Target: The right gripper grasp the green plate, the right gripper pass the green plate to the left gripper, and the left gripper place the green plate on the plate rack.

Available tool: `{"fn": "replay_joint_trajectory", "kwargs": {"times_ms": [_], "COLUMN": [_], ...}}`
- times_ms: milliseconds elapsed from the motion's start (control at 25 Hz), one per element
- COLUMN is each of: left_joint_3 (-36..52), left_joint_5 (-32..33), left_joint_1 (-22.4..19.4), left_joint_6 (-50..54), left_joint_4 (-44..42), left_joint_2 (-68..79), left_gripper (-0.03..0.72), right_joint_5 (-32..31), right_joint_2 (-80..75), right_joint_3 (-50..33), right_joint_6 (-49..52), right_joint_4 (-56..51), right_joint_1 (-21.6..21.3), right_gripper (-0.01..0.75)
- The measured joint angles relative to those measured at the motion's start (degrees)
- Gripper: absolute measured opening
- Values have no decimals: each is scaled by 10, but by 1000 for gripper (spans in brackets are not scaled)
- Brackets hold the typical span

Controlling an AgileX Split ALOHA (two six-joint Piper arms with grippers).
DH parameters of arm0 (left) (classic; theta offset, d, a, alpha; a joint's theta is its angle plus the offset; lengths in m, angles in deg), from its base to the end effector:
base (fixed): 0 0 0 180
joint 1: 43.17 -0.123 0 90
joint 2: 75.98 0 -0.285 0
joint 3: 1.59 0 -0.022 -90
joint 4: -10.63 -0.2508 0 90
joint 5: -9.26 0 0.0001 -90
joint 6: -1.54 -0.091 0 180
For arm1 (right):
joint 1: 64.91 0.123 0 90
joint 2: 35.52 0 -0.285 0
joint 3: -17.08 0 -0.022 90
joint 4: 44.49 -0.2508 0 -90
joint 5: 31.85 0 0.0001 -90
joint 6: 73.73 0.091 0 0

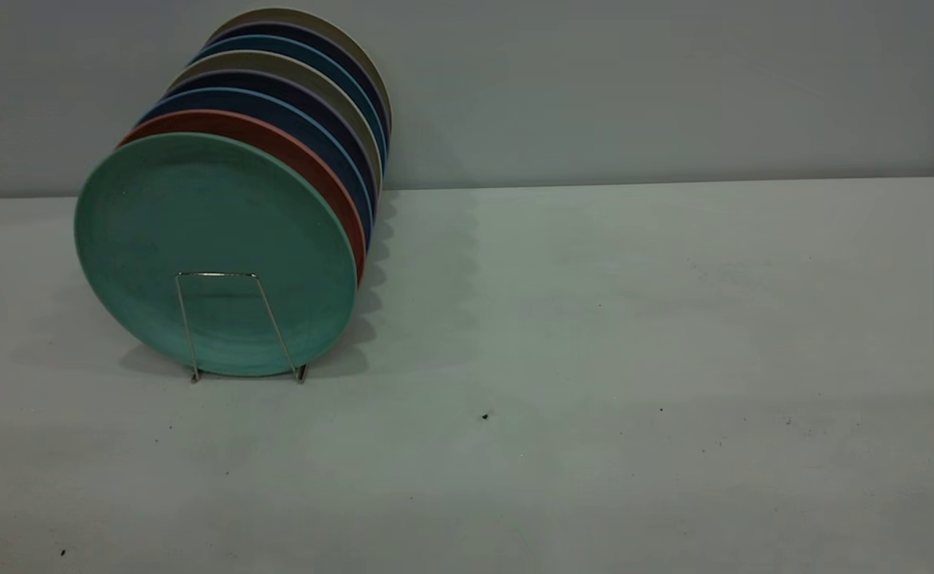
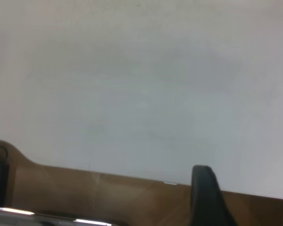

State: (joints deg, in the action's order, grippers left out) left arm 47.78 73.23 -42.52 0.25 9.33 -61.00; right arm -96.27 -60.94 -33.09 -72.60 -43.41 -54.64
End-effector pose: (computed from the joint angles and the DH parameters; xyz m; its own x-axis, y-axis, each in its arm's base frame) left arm 0.0126 0.0017 0.2686 -0.6198 0.0395 -0.7838 0.0155 0.9992 0.0381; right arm 0.0381 0.0053 0.2593 -0.7557 -0.1252 -0.6428 -0.1588 0.9873 -0.0056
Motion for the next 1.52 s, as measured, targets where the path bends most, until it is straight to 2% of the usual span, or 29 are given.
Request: {"fn": "replay_joint_trajectory", "kwargs": {"times_ms": [200,520,720,880,1520], "left_joint_3": [0,0,0,0,0], "left_joint_5": [3,5,6,7,8], "left_joint_1": [0,0,-34,-39,-39], "left_joint_6": [1,1,1,2,4], "left_joint_4": [0,0,0,-1,-1], "left_joint_2": [-43,-50,-55,-81,-84], "left_gripper": [469,469,469,469,469], "right_joint_5": [0,-1,-5,-5,-5], "right_joint_2": [6,151,186,186,186], "right_joint_3": [0,0,0,0,0], "right_joint_6": [0,0,0,0,0], "right_joint_4": [0,-1,-1,-1,-1], "right_joint_1": [-1,-50,-64,-86,-87], "right_gripper": [440,440,440,440,440]}}
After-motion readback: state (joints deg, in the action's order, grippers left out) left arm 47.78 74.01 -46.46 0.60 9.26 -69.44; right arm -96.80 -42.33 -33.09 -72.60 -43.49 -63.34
